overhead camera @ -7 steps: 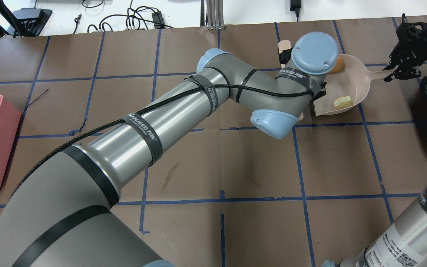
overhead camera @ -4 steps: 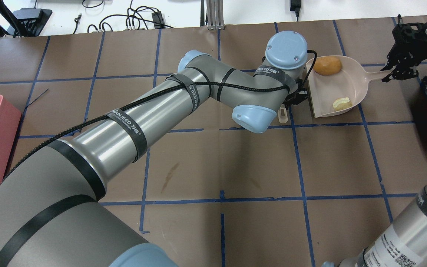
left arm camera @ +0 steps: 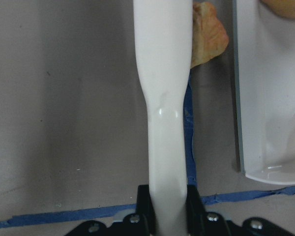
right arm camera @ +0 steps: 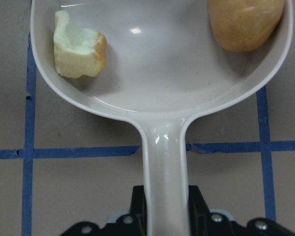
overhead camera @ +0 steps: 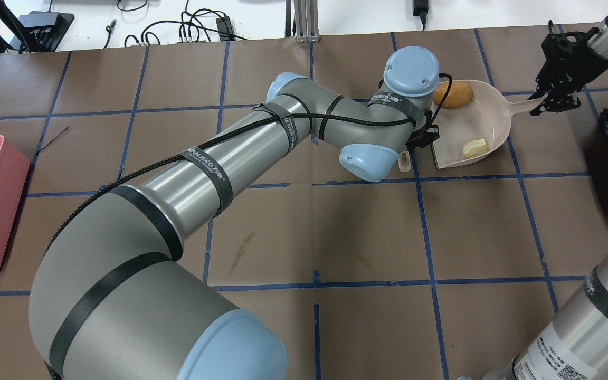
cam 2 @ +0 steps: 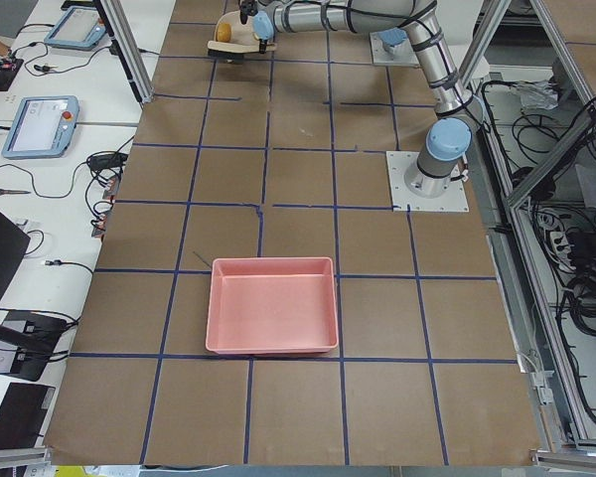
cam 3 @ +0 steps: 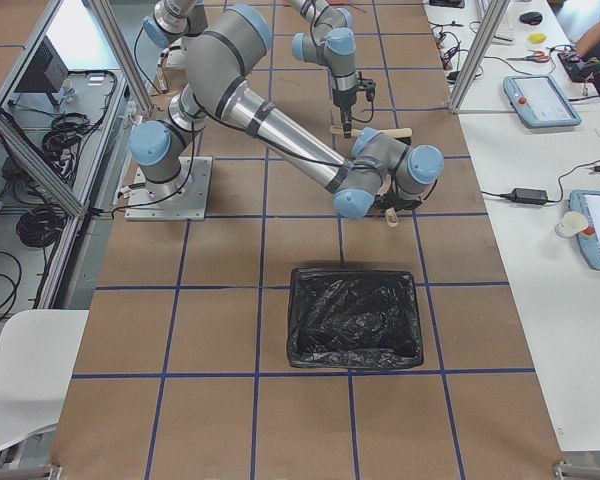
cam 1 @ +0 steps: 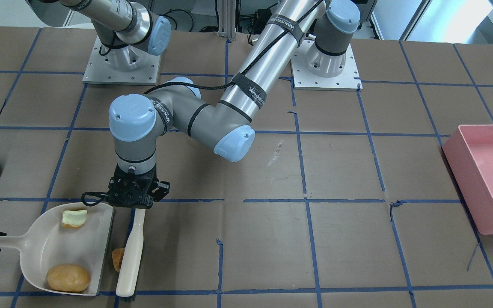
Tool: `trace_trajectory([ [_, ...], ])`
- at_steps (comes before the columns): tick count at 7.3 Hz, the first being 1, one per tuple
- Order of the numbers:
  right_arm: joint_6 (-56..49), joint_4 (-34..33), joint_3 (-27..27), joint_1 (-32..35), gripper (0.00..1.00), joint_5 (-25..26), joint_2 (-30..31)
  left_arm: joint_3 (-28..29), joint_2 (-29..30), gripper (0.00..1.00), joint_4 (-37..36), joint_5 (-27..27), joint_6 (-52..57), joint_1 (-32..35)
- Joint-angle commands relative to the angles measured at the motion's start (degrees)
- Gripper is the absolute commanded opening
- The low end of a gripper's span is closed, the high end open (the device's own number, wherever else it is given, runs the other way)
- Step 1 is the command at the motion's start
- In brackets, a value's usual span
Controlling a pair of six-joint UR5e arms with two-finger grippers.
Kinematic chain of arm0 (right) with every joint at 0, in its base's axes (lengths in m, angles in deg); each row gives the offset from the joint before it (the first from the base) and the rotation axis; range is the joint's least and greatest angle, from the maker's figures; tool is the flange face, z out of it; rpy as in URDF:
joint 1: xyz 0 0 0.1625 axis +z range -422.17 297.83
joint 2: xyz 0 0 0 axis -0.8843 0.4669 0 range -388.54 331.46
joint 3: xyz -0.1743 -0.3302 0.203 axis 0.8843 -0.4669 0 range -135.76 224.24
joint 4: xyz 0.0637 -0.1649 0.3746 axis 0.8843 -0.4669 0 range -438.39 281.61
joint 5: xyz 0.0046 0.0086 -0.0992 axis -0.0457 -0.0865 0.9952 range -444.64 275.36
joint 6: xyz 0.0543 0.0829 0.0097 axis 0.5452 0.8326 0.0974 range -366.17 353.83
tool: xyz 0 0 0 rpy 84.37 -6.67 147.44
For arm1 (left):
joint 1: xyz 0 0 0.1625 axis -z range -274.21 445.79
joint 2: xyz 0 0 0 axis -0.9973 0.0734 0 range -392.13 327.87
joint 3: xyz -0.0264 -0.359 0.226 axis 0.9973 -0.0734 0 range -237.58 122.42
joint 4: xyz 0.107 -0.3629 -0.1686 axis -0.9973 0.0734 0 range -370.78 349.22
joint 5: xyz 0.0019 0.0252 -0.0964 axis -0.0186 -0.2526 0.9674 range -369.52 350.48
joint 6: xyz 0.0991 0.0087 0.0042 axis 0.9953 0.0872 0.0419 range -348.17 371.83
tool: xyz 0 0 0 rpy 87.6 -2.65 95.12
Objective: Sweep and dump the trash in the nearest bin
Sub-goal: 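Sweep the remaining bread chunk into the dustpan with the left gripper's brush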
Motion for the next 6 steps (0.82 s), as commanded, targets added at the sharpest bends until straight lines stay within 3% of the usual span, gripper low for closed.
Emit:
trace_trajectory([
  [1, 0.01, 0.01, -0.03, 0.07, 0.0, 0.07, 0.0, 0.25, 0.91, 0.09, -0.07, -0.43, -0.44, -0.01],
  [6, 0.01, 0.36, -0.04, 0.33, 0.0, -0.28, 0.0, 0.6, 3.02, 0.09, -0.42, -0.08, -4.83, 1.64],
])
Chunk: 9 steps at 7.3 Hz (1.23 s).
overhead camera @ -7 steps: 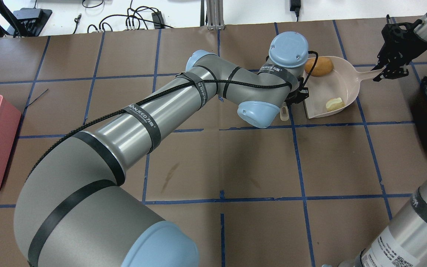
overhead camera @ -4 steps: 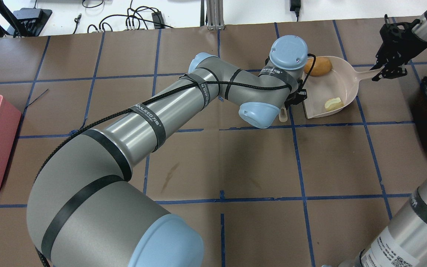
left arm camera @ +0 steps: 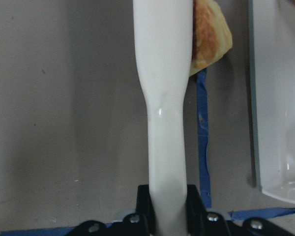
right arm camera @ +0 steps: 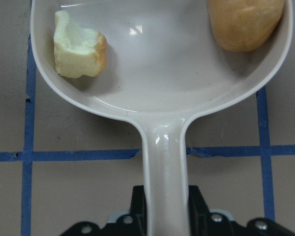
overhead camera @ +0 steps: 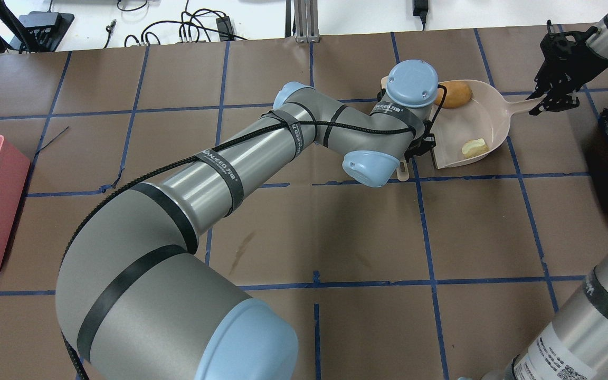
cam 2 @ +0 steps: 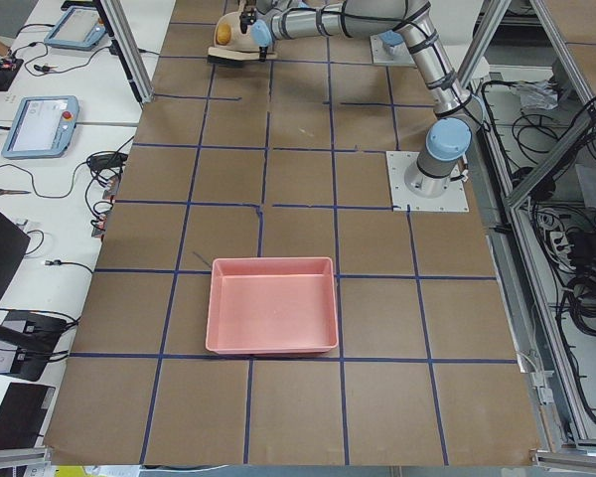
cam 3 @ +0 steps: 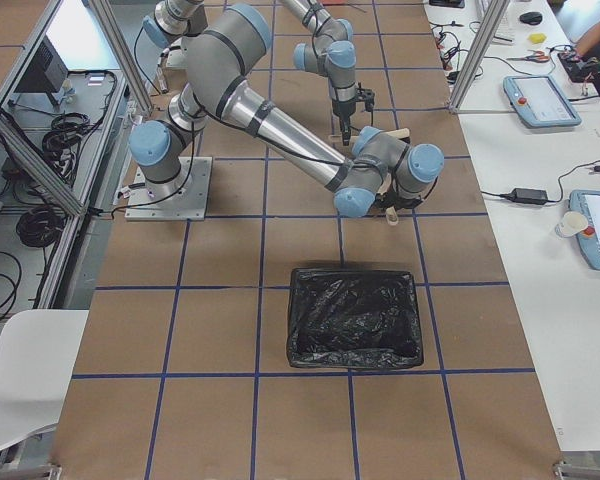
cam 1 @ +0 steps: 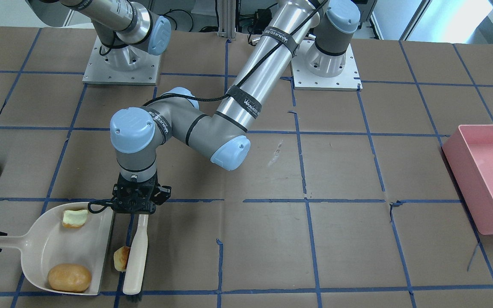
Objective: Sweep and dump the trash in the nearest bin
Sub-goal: 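Sweep the remaining bread chunk into the dustpan with the left gripper's brush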
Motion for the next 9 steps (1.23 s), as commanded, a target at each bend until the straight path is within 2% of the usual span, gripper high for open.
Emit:
trace_trajectory([
  [1, 0.0, 0.07, 0.14, 0.13, 0.0, -0.41, 0.03, 0.21, 0.46, 0.09, -0.57, 0.53, -3.27, 1.52],
  [7, 0.44, 0.07, 0.14, 1.53, 0.0, -1.29, -0.06, 5.3, 3.27, 0.09, -0.4, 0.79, -3.9, 2.14],
  [9, 1.23, 0.07, 0.49, 1.53, 0.0, -2.78, -0.15, 5.48, 3.45, 0.09, -0.31, 0.18, -4.17, 4.5],
])
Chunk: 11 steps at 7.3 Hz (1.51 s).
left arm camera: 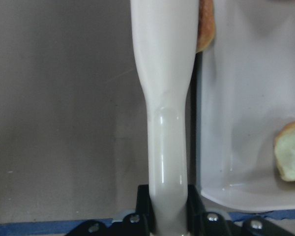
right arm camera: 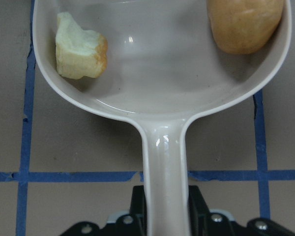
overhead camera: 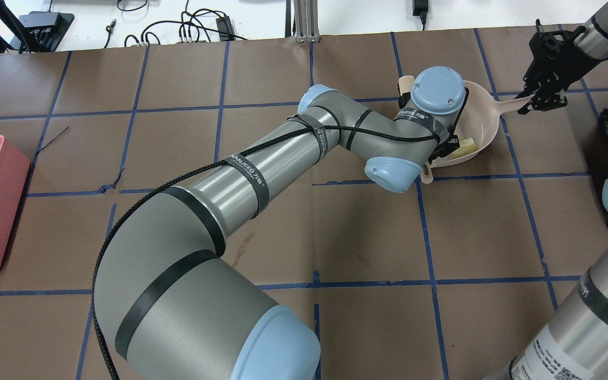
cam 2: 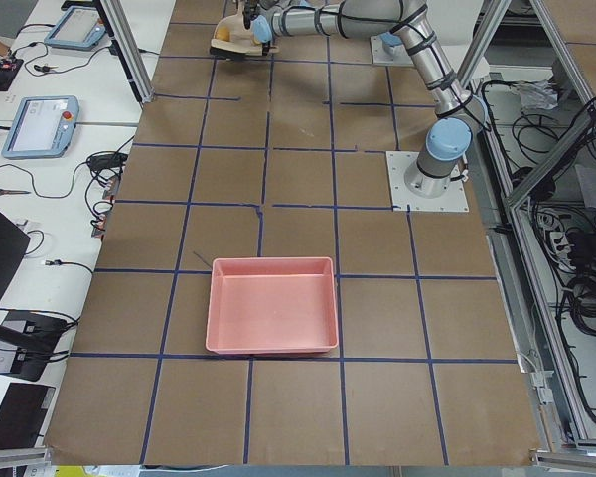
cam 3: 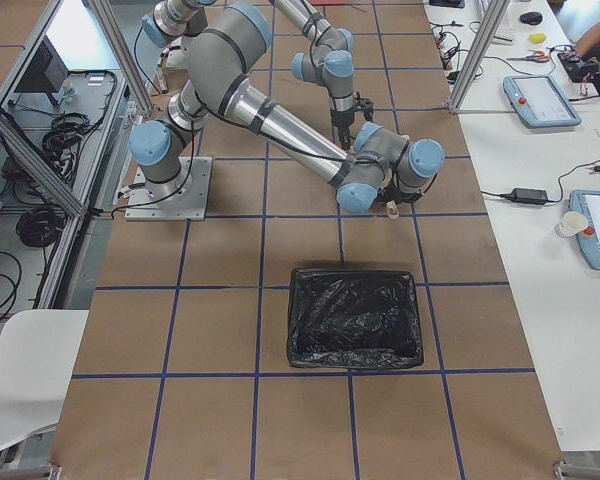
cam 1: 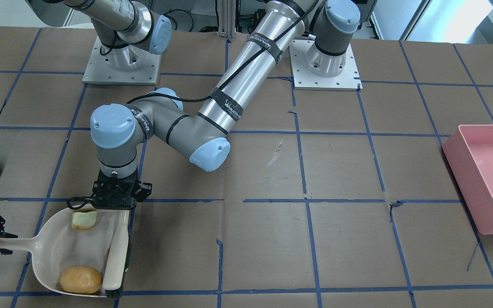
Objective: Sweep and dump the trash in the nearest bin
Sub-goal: 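Sweep the remaining bread chunk into the dustpan with the left gripper's brush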
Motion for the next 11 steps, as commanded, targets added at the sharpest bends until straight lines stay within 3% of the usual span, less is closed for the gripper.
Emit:
trace_trajectory([
  [1, 0.34, 0.0, 0.14, 0.08, 0.0, -0.92, -0.03, 0.14, -0.17, 0.09, 0.16, -0.61, -0.22, 2.33],
  [3, 0.34, 0.0, -0.12, -0.09, 0.0, -0.75, 0.05, -0.29, -0.52, 0.09, 0.77, -1.22, -0.66, 3.82],
  [4, 0.34, 0.26, -0.12, -0.27, 0.0, -0.57, 0.05, -0.47, -0.87, 0.09, 2.25, -4.18, -0.58, 4.27],
  [8, -0.19, 1.32, -0.3, -1.15, 0.0, -1.44, 0.14, -1.0, -4.73, 0.1, 4.02, -4.3, 0.22, 3.49],
  [11, -0.37, 4.99, -0.64, -6.14, 0.0, -7.93, 0.66, -3.88, -10.08, 0.1, 10.96, -5.44, 0.39, -2.21],
])
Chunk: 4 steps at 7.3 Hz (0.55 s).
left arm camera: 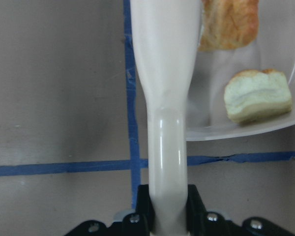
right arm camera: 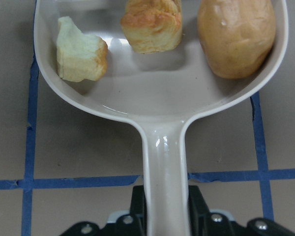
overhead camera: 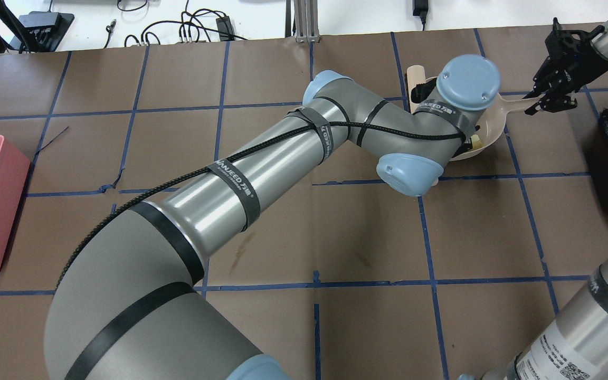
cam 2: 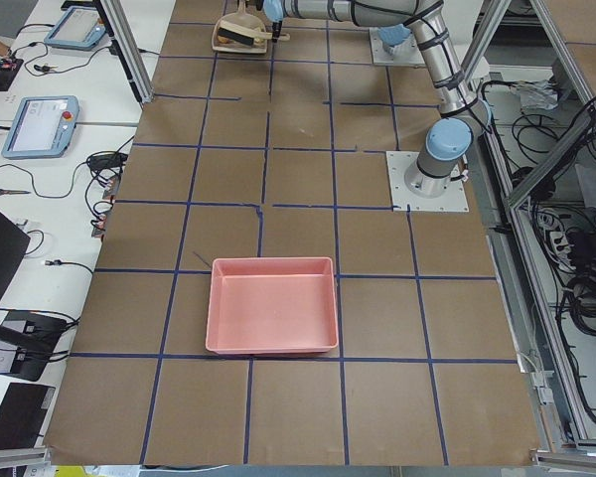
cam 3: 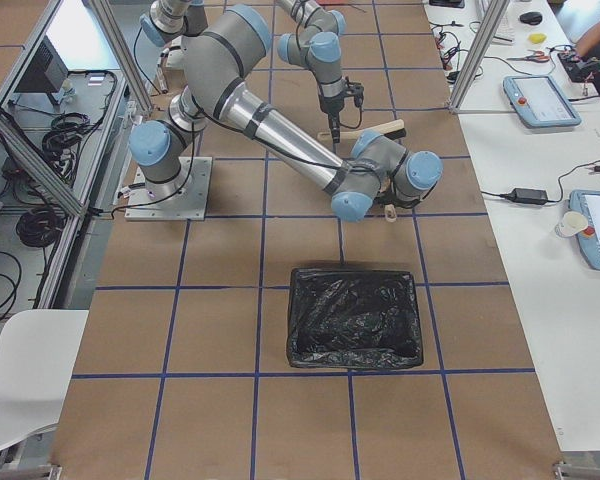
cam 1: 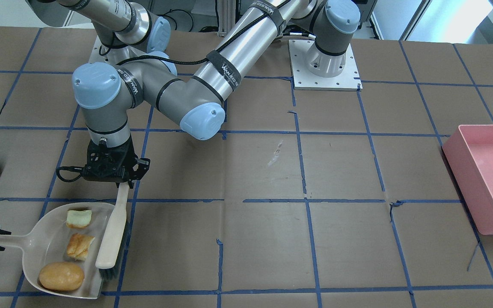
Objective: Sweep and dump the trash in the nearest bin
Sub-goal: 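Lift the dustpan with the right gripper while the left withdraws the brush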
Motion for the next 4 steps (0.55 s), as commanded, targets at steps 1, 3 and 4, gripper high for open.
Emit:
trace_trajectory([
  [1, -0.31, 4.44, -0.51, -5.66, 0.0, -3.68, 2.01, -6.27, -5.34, 0.1, 2.55, -0.64, 0.2, -5.01],
  [3, -0.84, 8.33, -4.18, -15.75, 0.0, -0.72, 7.81, -19.86, -14.72, 0.1, 2.21, -0.3, 1.24, -11.24],
  [4, -0.84, 10.78, -6.12, -20.33, 0.0, -0.01, 8.79, -27.16, -19.3, 0.1, 2.03, -0.29, 1.34, -11.88],
])
